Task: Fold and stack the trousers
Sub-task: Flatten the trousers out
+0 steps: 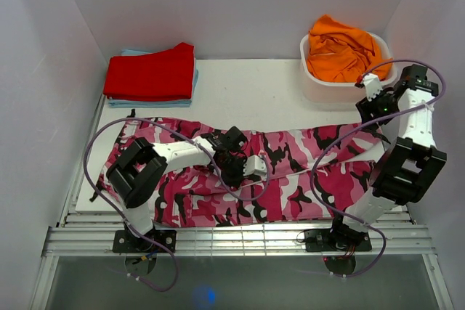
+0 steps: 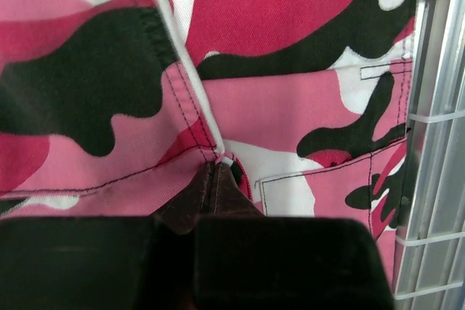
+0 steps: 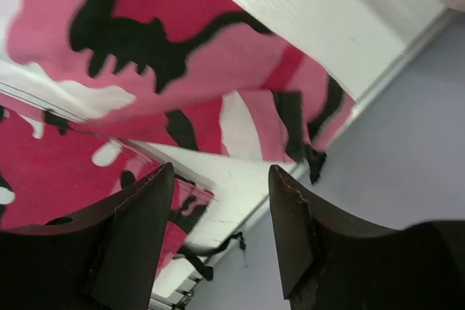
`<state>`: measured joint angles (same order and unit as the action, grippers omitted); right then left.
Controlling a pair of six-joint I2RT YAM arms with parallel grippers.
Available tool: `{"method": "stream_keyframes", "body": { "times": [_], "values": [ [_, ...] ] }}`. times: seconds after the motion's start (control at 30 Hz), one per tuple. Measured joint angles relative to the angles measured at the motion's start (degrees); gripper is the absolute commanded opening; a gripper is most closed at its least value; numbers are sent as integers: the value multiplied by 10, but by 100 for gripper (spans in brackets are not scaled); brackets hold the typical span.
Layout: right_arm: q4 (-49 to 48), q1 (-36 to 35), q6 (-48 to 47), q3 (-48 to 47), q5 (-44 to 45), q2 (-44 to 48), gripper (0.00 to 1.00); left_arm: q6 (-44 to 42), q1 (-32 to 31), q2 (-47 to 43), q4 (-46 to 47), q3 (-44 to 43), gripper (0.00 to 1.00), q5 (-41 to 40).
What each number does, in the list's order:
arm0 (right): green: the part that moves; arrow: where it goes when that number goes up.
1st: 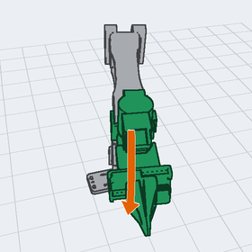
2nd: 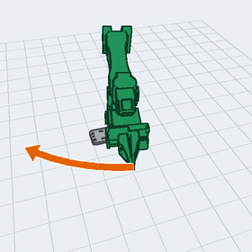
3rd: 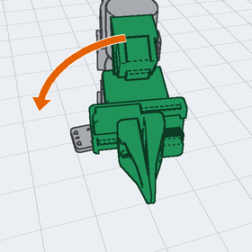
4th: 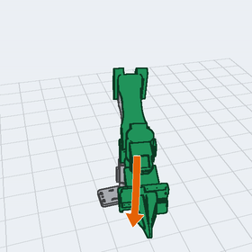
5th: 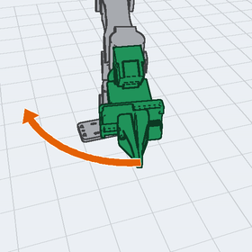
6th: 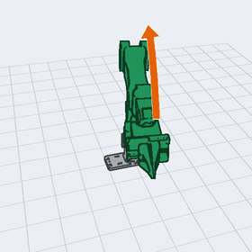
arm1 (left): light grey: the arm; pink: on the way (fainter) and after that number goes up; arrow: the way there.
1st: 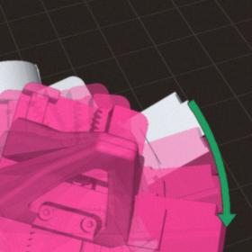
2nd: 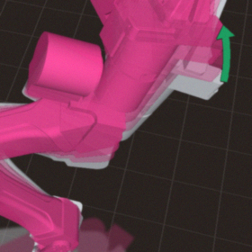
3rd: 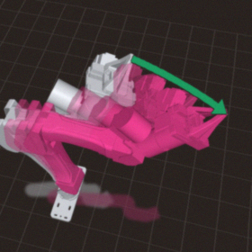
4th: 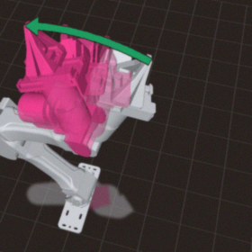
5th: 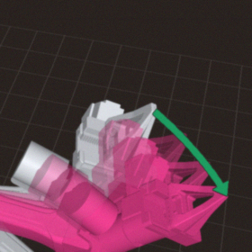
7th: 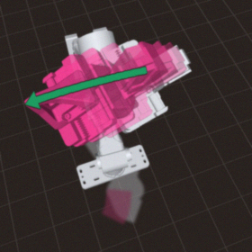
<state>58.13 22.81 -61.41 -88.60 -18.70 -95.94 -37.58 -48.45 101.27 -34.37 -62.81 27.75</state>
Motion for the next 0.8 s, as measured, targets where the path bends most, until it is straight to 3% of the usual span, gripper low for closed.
{"method": "stream_keyframes", "body": {
  "times": [0.2, 0.37, 0.57, 0.8],
  "values": [
    [10, -62, 26, 39, -9, -5, 54, -12, -5, 10, 14, 11, 0, -7],
    [-4, -100, 45, 113, 20, -10, 44, 9, -5, 21, 14, -2, 0, -9],
    [-69, -83, 59, 202, 100, -37, 41, 55, 6, 43, 8, -28, 0, -1],
    [-133, -68, 100, 200, 125, -64, 41, 103, 32, 67, 1, -47, 0, 42]
  ]
}}
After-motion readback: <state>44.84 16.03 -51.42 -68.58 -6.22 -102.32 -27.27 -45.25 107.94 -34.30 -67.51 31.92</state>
